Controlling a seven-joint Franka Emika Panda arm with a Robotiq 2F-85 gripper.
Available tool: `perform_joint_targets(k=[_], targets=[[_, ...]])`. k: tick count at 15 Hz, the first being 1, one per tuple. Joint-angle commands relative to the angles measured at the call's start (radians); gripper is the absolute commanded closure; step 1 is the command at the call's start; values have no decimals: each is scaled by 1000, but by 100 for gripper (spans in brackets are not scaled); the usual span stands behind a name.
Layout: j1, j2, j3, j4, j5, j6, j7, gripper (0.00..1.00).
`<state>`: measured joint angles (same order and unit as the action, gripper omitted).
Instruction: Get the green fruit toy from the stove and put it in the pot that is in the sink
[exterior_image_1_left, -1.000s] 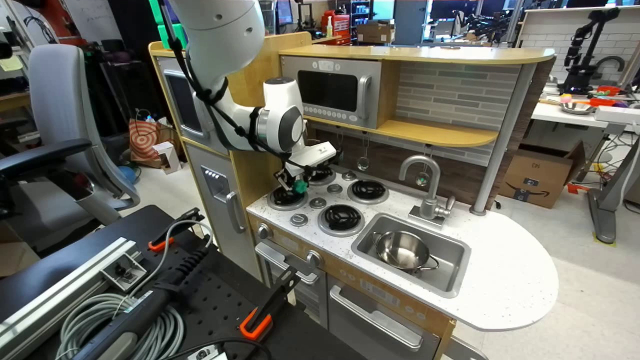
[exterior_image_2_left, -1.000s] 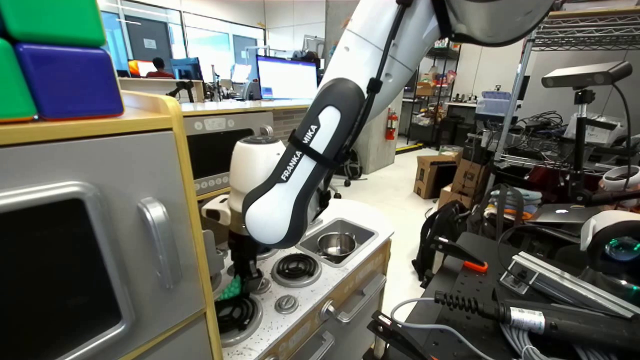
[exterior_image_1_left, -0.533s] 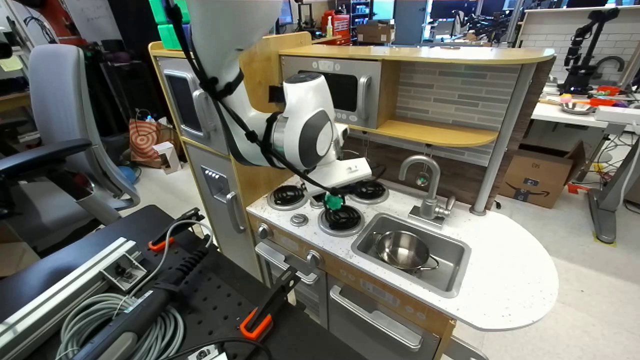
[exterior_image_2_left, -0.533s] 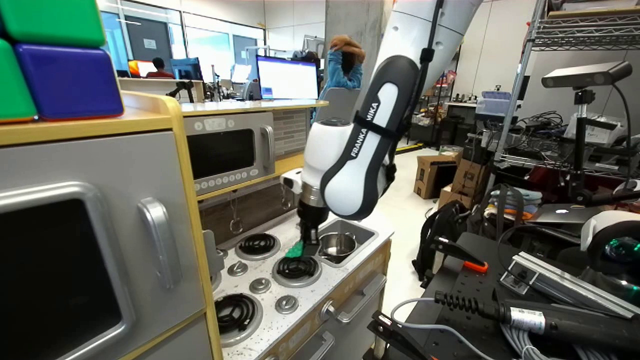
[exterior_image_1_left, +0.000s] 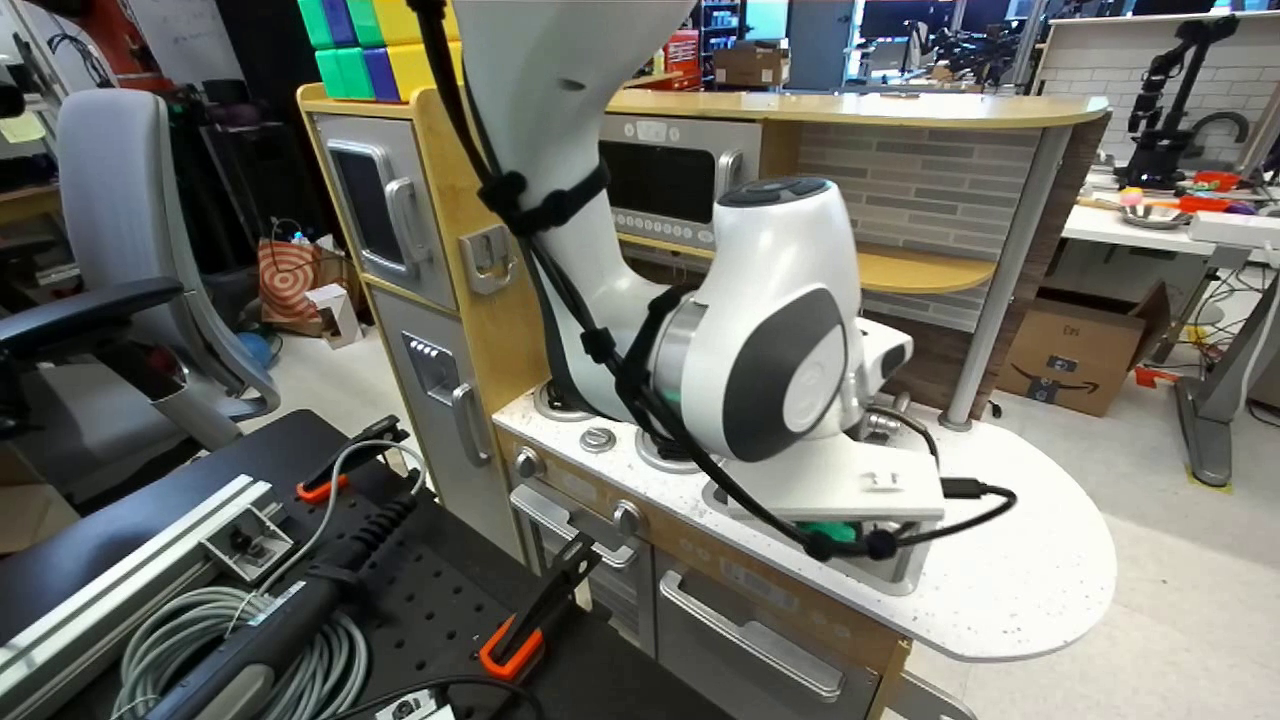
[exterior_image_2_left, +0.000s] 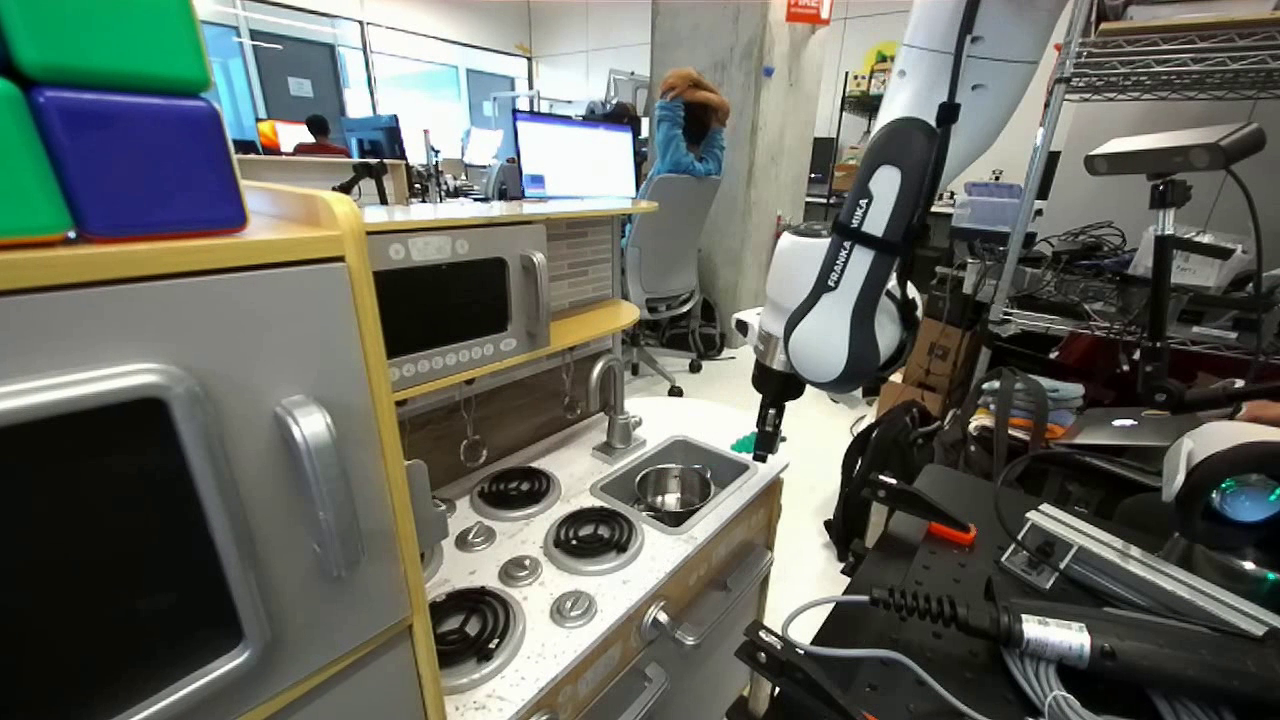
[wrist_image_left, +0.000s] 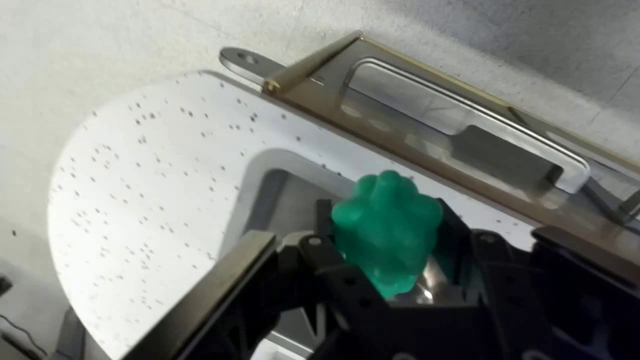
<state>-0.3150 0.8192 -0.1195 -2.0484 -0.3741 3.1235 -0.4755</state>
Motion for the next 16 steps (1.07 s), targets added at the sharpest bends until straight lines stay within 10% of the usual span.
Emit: perform_joint_targets(k=[1, 16], targets=[[-42, -3, 18, 24, 64, 10, 83, 76], [170, 119, -31, 214, 106, 1, 249, 76]])
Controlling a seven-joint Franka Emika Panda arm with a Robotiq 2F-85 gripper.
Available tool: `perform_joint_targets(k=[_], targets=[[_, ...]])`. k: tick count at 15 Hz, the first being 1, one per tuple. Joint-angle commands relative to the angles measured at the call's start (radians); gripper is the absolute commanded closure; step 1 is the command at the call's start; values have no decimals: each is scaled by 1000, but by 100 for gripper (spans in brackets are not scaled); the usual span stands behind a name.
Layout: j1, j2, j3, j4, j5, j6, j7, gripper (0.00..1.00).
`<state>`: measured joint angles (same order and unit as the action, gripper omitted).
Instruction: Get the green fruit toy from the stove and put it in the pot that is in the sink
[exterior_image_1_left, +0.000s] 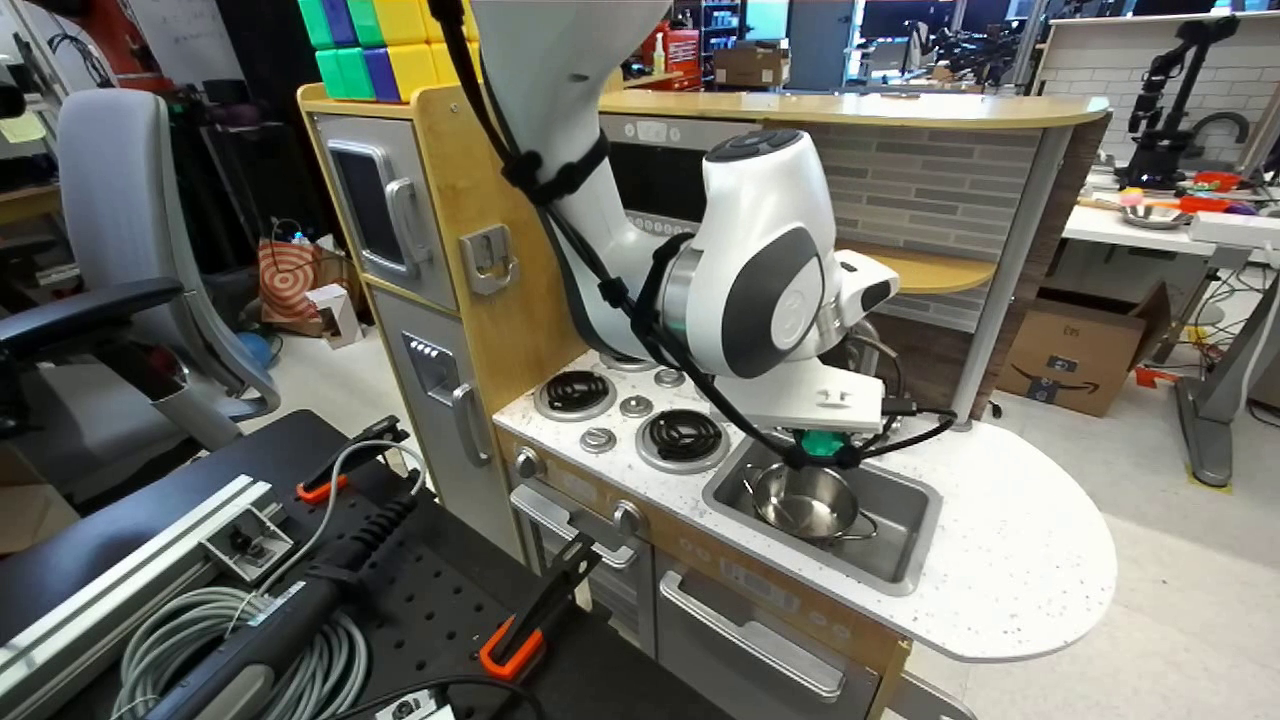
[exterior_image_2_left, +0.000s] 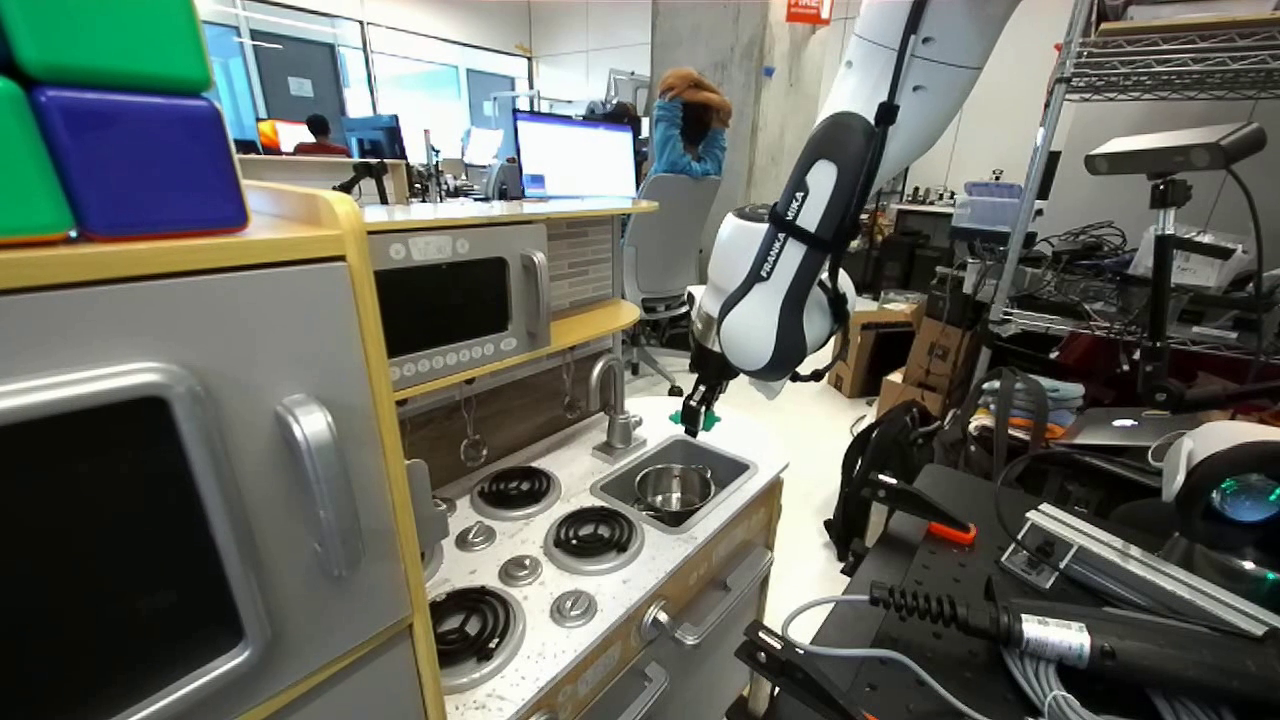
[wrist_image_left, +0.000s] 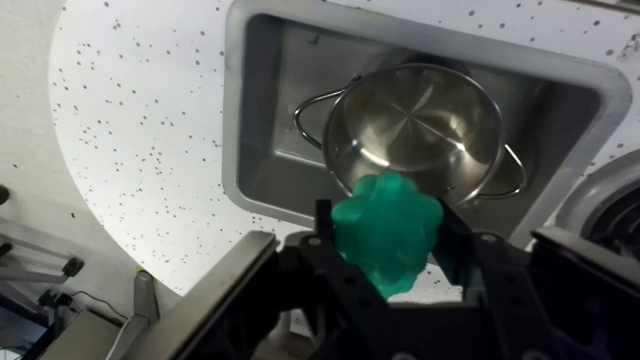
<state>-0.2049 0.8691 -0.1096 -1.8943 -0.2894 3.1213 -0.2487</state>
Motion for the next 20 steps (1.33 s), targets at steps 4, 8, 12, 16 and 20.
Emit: perform_joint_targets(k=[4, 8, 12, 16, 20], targets=[[125, 172, -97, 148, 46, 19, 90, 76], [149, 252, -118, 229, 69, -1, 132, 76], [164, 314, -133, 300, 83, -14, 154, 76], [154, 329, -117, 323, 74, -15, 145, 26], [119, 242, -46, 221, 43, 18, 93, 4]])
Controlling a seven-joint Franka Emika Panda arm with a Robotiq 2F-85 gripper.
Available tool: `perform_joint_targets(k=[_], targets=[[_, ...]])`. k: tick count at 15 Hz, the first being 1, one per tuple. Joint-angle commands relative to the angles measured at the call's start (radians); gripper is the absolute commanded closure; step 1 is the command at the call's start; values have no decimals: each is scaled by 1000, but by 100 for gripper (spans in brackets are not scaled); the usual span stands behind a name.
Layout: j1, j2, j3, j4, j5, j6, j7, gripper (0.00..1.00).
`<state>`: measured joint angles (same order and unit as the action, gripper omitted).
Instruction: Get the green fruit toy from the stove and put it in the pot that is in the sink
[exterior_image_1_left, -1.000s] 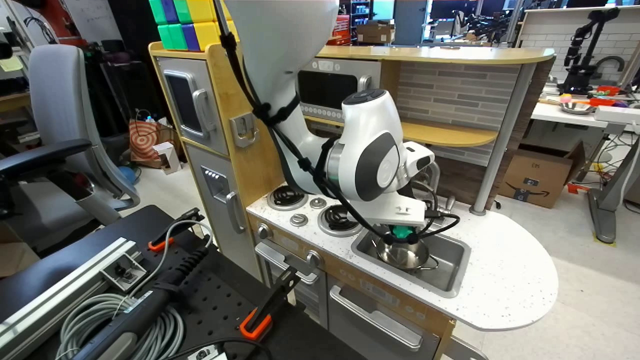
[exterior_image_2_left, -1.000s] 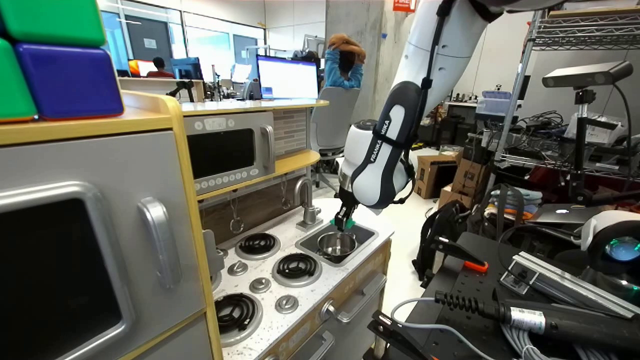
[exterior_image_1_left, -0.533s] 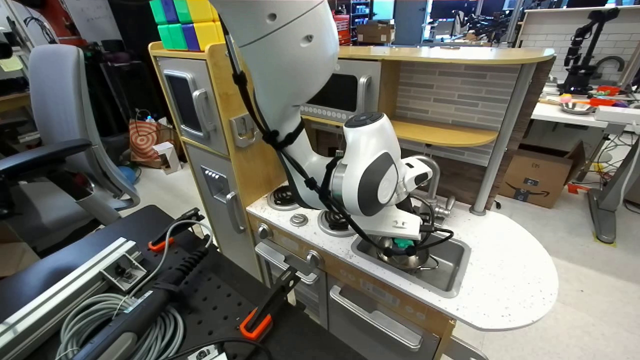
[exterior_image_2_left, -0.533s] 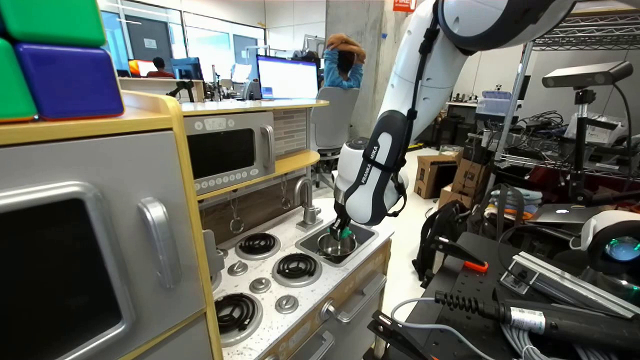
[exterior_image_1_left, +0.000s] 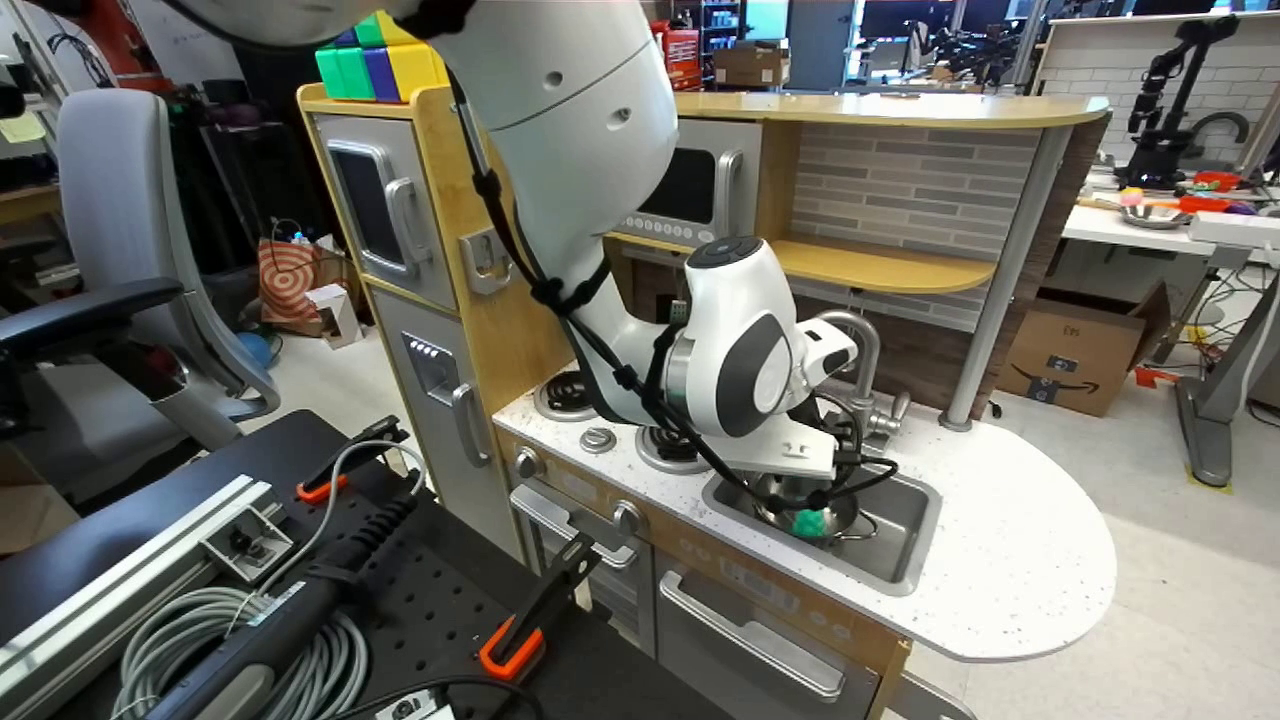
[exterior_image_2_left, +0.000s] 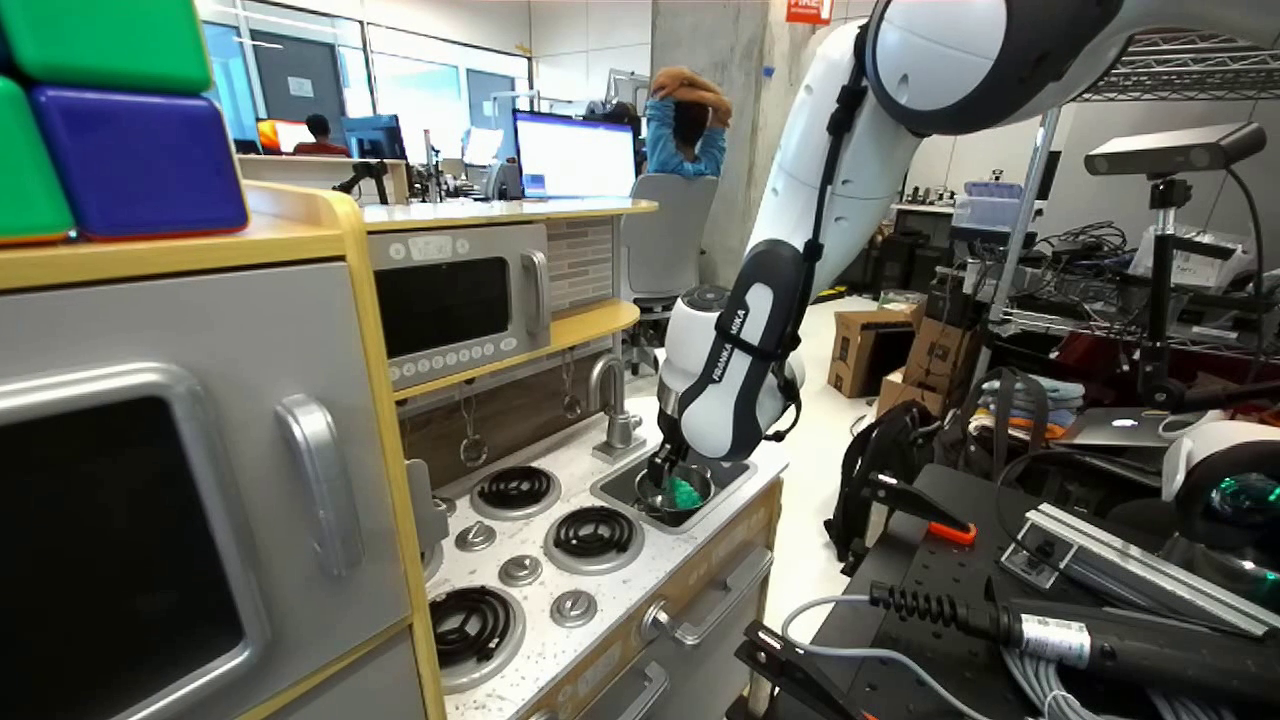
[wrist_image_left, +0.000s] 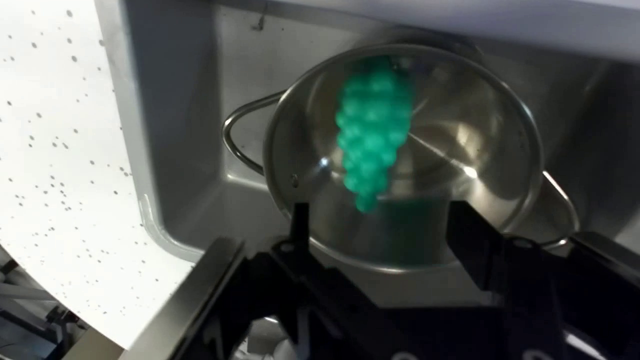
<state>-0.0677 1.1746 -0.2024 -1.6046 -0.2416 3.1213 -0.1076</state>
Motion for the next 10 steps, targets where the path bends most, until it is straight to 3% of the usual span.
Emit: perform_joint_targets(k=[1, 4, 8, 9, 10], targets=[[-22, -99, 60, -119, -12, 45, -59, 0], [-53, -219, 125, -282, -34, 128, -102, 0], [-188, -367, 286, -483, -83, 145, -175, 0], [-93, -256, 201, -335, -34, 124, -131, 0], [-123, -291, 235, -383, -46, 125, -144, 0]])
